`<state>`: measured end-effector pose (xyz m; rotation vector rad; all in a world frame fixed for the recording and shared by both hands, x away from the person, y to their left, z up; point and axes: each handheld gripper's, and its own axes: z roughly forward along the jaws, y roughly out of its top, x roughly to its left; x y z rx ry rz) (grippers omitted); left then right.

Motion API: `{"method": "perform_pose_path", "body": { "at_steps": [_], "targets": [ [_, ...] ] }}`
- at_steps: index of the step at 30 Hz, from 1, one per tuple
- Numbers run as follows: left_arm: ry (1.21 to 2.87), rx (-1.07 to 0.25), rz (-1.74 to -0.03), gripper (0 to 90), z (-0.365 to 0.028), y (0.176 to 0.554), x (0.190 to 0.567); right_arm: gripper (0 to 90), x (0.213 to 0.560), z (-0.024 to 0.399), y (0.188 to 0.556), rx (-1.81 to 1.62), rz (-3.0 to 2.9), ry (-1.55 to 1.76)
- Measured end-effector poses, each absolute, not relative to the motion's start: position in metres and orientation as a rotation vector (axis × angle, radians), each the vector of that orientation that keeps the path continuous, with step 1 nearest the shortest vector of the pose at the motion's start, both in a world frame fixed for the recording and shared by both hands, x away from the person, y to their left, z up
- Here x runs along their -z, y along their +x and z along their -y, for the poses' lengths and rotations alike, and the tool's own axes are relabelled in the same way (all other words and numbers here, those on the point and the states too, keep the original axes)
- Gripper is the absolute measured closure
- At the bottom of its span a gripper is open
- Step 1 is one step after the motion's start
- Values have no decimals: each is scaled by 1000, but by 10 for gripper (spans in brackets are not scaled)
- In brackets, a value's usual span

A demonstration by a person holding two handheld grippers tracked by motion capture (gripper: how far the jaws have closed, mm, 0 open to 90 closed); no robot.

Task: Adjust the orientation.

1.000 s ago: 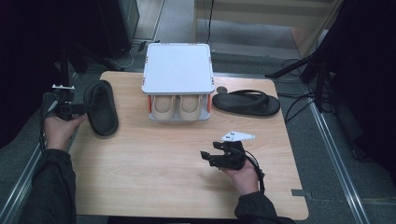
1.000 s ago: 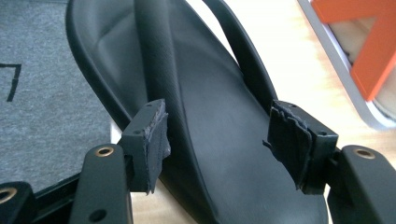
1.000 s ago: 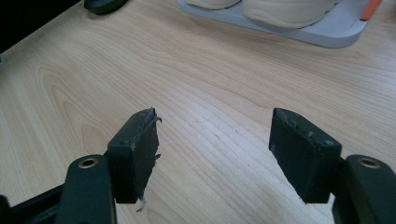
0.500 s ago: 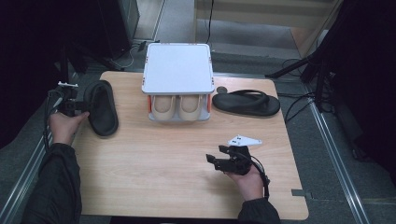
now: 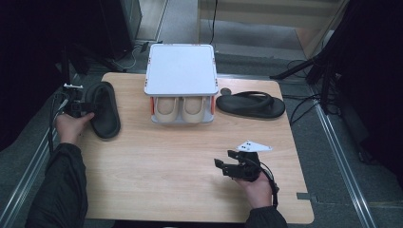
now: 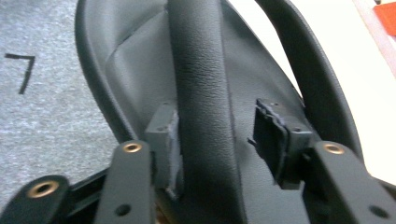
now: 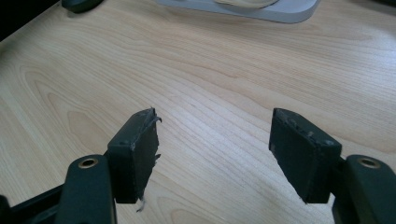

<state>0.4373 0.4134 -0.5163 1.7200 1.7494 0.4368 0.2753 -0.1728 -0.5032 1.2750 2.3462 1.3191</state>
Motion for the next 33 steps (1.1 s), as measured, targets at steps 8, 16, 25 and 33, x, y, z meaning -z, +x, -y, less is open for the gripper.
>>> {"method": "perform_pose_path", "body": {
  "at_steps": [8, 16, 25, 33],
  "targets": [
    [1707, -434, -1783, 682, -416, 437, 516, 331, 503, 174, 275, -1319, -2346, 1284],
    [1703, -428, -1801, 700, -416, 437, 514, 331, 503, 173, 275, -1319, -2346, 1274],
    [1670, -422, -1818, 706, -418, 436, 512, 331, 503, 173, 275, -1321, -2345, 1268],
    [1647, -411, -1809, 707, -419, 434, 504, 331, 503, 173, 276, -1320, -2346, 1272]
  ]
}}
